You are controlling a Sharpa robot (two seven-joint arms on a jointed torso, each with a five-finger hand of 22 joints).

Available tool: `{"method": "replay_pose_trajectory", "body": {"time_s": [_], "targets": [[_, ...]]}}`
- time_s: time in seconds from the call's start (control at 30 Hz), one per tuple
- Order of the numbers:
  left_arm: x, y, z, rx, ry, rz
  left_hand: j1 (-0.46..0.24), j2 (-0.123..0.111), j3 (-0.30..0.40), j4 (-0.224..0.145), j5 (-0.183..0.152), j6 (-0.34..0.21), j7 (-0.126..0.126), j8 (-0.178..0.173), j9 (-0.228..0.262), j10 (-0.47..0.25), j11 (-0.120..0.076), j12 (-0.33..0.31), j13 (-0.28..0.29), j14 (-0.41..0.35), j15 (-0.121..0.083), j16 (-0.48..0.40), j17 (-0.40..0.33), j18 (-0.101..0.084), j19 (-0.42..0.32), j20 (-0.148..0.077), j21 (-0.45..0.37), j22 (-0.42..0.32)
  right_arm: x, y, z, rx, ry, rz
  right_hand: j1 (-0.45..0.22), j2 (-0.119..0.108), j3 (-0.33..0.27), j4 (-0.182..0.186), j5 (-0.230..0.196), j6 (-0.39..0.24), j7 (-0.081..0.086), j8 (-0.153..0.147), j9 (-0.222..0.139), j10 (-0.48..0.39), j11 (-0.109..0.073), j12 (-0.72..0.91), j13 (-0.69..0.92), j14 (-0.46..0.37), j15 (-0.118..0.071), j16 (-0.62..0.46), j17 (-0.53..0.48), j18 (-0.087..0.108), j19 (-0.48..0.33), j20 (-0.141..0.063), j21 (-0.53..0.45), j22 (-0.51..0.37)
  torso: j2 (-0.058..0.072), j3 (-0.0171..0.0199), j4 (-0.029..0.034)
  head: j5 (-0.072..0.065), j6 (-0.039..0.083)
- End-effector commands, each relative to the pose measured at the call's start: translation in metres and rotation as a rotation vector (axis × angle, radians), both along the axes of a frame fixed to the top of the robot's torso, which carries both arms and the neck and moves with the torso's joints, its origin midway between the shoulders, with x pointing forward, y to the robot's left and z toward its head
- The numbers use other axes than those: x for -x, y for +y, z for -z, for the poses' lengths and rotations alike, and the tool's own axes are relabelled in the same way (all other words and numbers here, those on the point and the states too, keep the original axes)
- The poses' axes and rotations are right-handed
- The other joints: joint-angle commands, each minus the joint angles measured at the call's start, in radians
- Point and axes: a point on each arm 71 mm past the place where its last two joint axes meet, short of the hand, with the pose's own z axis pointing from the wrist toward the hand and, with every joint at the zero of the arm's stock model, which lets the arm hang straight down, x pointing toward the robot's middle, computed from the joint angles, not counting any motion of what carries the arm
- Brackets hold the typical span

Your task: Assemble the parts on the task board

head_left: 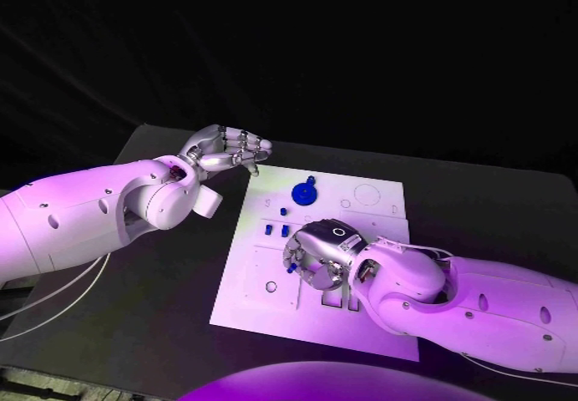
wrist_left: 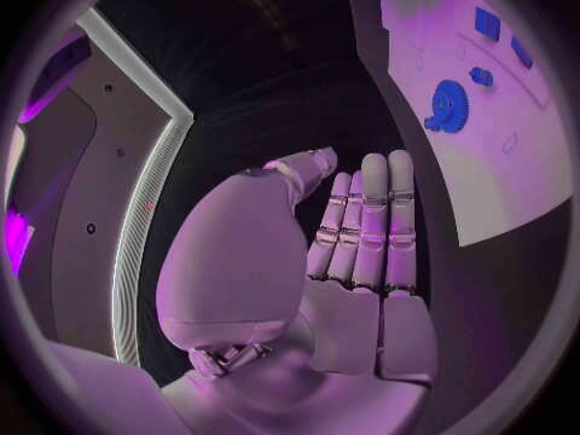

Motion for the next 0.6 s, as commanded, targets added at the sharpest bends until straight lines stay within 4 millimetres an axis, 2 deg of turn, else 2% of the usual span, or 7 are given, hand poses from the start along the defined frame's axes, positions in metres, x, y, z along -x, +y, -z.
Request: {"method": "replay_pose_trajectory", "body": {"time_s": [0.03,0.37,0.47,0.6], "targets": [[0.0007,-0.0021,-0.0004,0.010,0.005,0.018,0.000,0.009,-0.006,0.002,0.000,0.002,0.005,0.003,0.000,-0.006,0.000,0.005,-0.002,-0.005,0.001,-0.007,-0.001,0.013,-0.008,0.001,-0.004,-0.001,0.0016,0.0021,0.0039,0.058,0.004,-0.016,0.000,0.014,0.007,-0.001,0.006,-0.001,0.008,0.004,0.002,0.009,-0.007,0.002,0.001,0.054,-0.006,0.002,-0.001,-0.015,-0.008,-0.001,-0.005,0.149,-0.001,-0.0005,0.0003,0.000,-0.002],[0.0007,-0.0018,-0.0002,0.009,0.006,0.018,0.000,0.010,-0.006,0.002,0.000,0.002,0.005,0.003,0.000,-0.008,0.000,0.005,-0.002,-0.005,0.001,-0.007,-0.001,0.013,-0.009,0.001,-0.005,-0.001,0.0027,0.0062,0.0062,0.076,0.001,-0.023,-0.009,0.015,0.006,-0.003,0.005,-0.009,0.012,0.000,0.003,0.001,-0.004,-0.004,0.002,0.054,-0.003,0.004,-0.002,-0.015,-0.010,0.001,-0.008,0.150,0.000,0.0003,-0.0003,0.000,-0.003],[0.0006,-0.0017,-0.0001,0.009,0.008,0.018,0.000,0.010,-0.006,0.002,0.000,0.002,0.005,0.003,0.000,-0.008,0.000,0.005,-0.002,-0.005,0.001,-0.007,-0.001,0.013,-0.009,0.001,-0.005,-0.001,0.0023,0.0068,0.0058,0.056,0.004,-0.021,-0.038,0.006,-0.018,0.002,0.000,-0.050,0.025,-0.020,0.001,-0.020,0.006,-0.016,0.003,0.053,0.007,0.007,-0.005,-0.014,-0.015,0.009,-0.017,0.149,0.000,0.0001,-0.0007,-0.001,-0.001],[0.0006,-0.0015,0.0000,0.008,0.009,0.018,0.001,0.010,-0.007,0.001,0.000,0.002,0.005,0.004,0.000,-0.009,0.000,0.006,-0.002,-0.006,0.001,-0.007,-0.002,0.013,-0.009,0.001,-0.005,-0.002,0.0016,0.0063,0.0055,0.043,0.003,-0.016,-0.059,-0.007,-0.044,0.007,0.002,-0.099,0.028,-0.049,-0.007,-0.064,0.017,-0.037,-0.002,0.047,0.017,-0.002,-0.025,-0.007,-0.032,0.019,-0.057,0.138,-0.001,0.0006,-0.0007,-0.001,-0.001]]}}
